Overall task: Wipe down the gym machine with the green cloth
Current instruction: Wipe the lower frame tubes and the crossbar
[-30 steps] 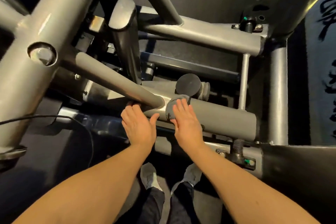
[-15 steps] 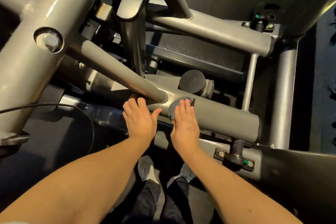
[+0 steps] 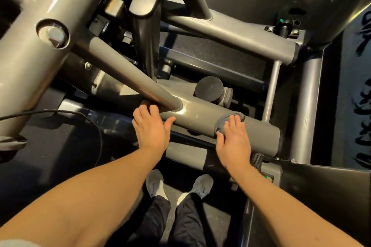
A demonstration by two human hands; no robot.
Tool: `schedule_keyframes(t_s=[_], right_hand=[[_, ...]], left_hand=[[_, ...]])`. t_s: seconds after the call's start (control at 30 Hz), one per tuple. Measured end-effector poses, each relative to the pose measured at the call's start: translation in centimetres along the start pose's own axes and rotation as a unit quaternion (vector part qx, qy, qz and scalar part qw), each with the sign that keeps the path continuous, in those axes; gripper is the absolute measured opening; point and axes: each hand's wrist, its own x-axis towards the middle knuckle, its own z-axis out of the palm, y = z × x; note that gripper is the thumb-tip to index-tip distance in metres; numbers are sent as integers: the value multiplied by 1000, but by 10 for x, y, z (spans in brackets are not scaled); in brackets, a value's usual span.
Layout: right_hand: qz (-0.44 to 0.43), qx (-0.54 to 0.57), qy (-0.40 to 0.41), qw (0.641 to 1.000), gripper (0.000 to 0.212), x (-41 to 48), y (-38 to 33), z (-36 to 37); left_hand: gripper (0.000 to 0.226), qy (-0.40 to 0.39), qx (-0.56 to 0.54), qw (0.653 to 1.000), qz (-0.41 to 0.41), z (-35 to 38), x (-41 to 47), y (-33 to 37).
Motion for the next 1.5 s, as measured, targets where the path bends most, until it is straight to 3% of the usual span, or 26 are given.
schedule_keyframes(t_s=[0.27, 0.47, 0.6, 0.77, 0.93, 1.07, 1.17, 1.27, 1.4, 1.5], right_hand=[[-64, 46, 16, 997, 38, 52, -80, 5], [24, 138, 65, 988, 4, 72, -80, -5], [-8, 175, 56, 983, 10, 23, -65, 0], [-1, 133, -19, 991, 5, -22, -44, 15], [9, 235, 77, 969, 12, 7, -61, 0], [-33, 242, 60, 968, 8, 44, -88, 9], [-127, 213, 19, 969, 10, 53, -94, 9], [-187, 160, -20, 969, 22, 44, -55, 0], [-146, 132, -22, 980, 30, 17, -1, -8], [-134, 94, -33, 986, 40, 18, -11, -7]], left_hand=[[55, -3, 10, 1000, 1, 1, 0, -2], [55, -3, 9, 1000, 1, 1, 1, -2], [54, -11, 4, 1000, 2, 0, 0, -4], [53, -11, -2, 1000, -1, 0, -1, -4], [51, -1, -4, 1000, 0, 5, 2, -4], [53, -17, 12, 1000, -7, 6, 1, -5], [56, -23, 19, 1000, -9, 3, 3, -5], [56, -30, 14, 999, -13, 0, 3, -3], [55, -27, 2, 1000, -9, 0, 3, -4], [55, -30, 4, 999, -9, 0, 4, -4]])
